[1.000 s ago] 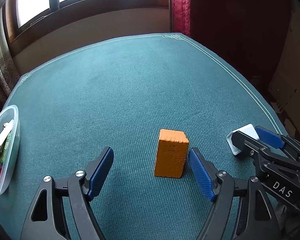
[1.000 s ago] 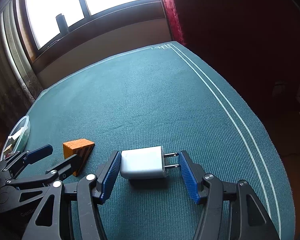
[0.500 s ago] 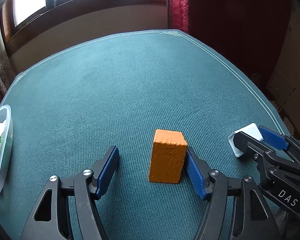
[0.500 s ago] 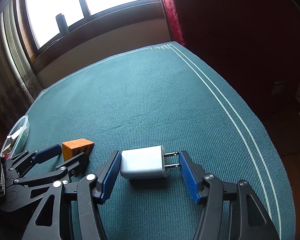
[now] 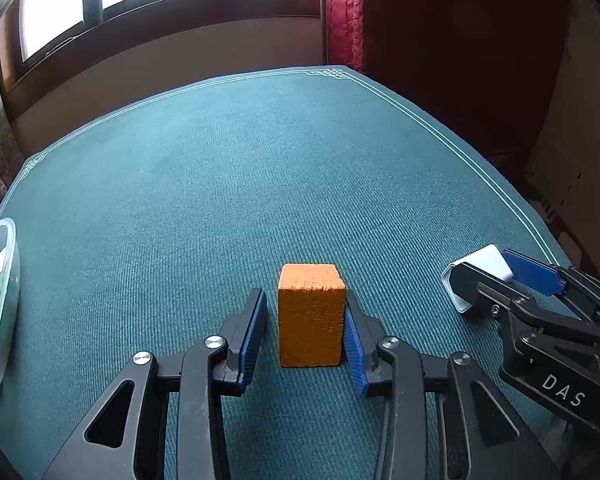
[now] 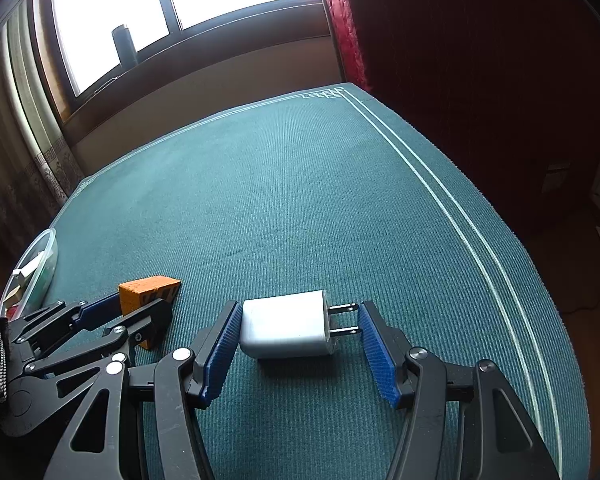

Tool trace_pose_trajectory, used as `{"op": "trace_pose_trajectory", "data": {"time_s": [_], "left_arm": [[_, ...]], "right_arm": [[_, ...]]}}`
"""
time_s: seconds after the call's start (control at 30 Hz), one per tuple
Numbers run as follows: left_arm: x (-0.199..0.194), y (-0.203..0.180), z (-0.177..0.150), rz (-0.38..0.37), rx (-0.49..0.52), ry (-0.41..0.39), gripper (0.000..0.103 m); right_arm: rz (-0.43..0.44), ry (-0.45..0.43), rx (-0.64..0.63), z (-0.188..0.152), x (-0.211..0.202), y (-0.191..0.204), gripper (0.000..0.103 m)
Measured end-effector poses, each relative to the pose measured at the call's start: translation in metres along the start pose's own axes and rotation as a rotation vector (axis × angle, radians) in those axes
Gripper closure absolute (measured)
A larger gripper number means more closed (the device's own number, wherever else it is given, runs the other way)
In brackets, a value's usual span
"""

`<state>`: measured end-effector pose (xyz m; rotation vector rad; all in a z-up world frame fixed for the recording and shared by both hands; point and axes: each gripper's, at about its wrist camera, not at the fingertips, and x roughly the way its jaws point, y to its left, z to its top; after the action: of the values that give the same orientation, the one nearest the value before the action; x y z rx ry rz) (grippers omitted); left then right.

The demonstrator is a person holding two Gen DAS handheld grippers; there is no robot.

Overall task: Organize rigid objects
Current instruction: 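Lift the orange block with the left tool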

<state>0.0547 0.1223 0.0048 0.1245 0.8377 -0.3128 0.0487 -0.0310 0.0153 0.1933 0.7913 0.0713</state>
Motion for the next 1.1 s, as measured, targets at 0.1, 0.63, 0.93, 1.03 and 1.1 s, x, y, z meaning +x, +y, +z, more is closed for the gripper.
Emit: {"op": "trace_pose_trajectory", "data": {"time_s": [0.1, 0.63, 0.93, 1.03, 1.1], "left_arm": [[-0.001, 0.0, -0.001, -0.007, 0.003, -0.003, 0.073], [-0.023, 0.015, 0.001, 0.029, -0.042, -0.072, 0.073], [-0.045, 0.045, 0.002, 0.088, -0.115, -0.124, 0.073], [-0.051, 0.058, 0.003, 0.106, -0.142, -0.14, 0.073], [-0.056, 0.066, 0.002, 0.123, -0.158, -0.151, 0.073]], "right_arm": [[0.0, 0.002, 0.0, 0.0, 0.001, 0.001, 0.04], [-0.002, 0.001, -0.001, 0.0, 0.001, 0.001, 0.04], [-0.009, 0.002, -0.007, -0.001, 0.003, 0.003, 0.04], [-0.011, 0.003, -0.008, -0.001, 0.003, 0.003, 0.04], [-0.011, 0.003, -0.009, 0.0, 0.003, 0.003, 0.04]]}}
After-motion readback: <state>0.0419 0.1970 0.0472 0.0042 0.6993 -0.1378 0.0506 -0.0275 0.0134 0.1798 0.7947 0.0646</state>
